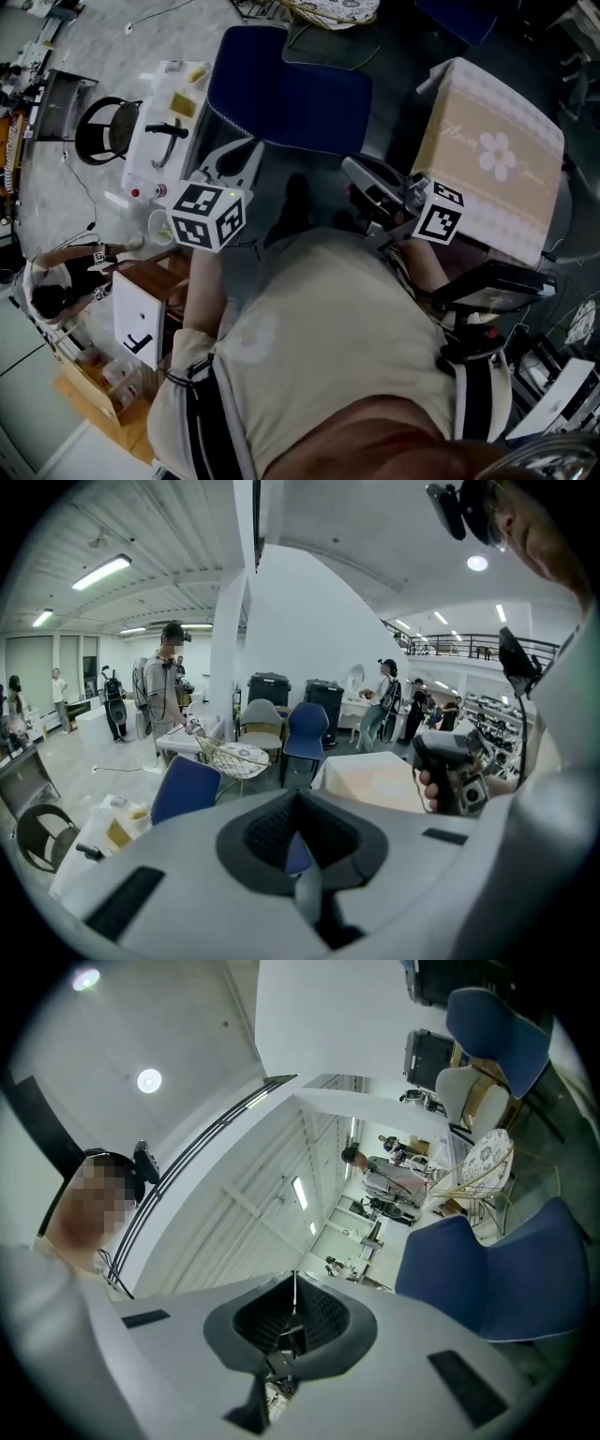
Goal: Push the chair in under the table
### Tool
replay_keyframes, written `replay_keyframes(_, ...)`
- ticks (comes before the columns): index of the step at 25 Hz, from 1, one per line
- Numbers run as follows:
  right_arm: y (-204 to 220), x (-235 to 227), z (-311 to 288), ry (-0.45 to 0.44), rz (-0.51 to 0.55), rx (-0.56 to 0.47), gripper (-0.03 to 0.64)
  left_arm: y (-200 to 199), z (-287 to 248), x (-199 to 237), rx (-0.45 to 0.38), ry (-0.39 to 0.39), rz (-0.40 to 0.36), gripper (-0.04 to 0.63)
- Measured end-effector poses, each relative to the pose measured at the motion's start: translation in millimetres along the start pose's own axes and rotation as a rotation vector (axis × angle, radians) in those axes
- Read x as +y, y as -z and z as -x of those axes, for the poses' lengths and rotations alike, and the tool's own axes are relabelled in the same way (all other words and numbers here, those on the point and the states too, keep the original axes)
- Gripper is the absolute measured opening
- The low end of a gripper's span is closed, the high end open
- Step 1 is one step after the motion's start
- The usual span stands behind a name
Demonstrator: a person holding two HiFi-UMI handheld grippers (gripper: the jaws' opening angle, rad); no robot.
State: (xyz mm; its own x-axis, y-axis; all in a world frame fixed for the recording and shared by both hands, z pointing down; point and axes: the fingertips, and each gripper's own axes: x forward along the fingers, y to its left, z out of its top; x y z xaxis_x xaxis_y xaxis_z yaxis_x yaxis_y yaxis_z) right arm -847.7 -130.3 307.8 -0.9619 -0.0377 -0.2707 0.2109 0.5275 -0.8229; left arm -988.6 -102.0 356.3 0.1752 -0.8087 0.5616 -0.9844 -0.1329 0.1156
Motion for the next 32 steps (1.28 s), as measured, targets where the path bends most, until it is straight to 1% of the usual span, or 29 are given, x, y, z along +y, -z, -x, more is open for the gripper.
replay_keyframes(6, -13, -21, -30, 0.059, 0.001, -0.011, 0.012, -6, -19, 65, 0.024, -0.064, -0.041, 0.006)
replay_keyframes(10, -9, -35, -66, 0.113, 0.005, 0.026, 0.012, -4, -27, 106, 0.026, -0.048, -0.002, 0.006)
replay_keyframes(13, -9, -46, -91, 0.135, 0.002, 0.037, 0.012, 1, -37, 137, 0.047, -0.051, -0.006, 0.006)
replay_keyframes(15, -6, -53, -107, 0.151, -0.001, 0.045, 0.012, 9, -45, 162, 0.068, -0.071, -0.004, 0.006)
replay_keyframes(18, 3, -61, -132, 0.176, -0.003, 0.079, 0.012, 25, -55, 202, 0.103, -0.118, 0.024, 0.008)
replay_keyframes(21, 12, -70, -154, 0.196, 0.003, 0.111, 0.012, 42, -63, 240, 0.131, -0.165, 0.07, 0.008)
replay_keyframes(23, 15, -76, -162, 0.215, 0.005, 0.123, 0.012, 54, -72, 258, 0.15, -0.181, 0.098, 0.008)
replay_keyframes(25, 15, -81, -166, 0.24, 0.006, 0.125, 0.012, 64, -83, 268, 0.177, -0.171, 0.108, 0.008)
replay_keyframes(28, 14, -85, -171, 0.281, 0.01, 0.127, 0.012, 70, -97, 273, 0.192, -0.127, 0.114, 0.01)
replay_keyframes(29, 15, -86, -172, 0.3, 0.012, 0.129, 0.012, 70, -101, 274, 0.191, -0.11, 0.119, 0.028)
replay_keyframes(32, 17, -87, -175, 0.35, 0.01, 0.132, 0.012, 73, -116, 274, 0.217, -0.049, 0.143, 0.212)
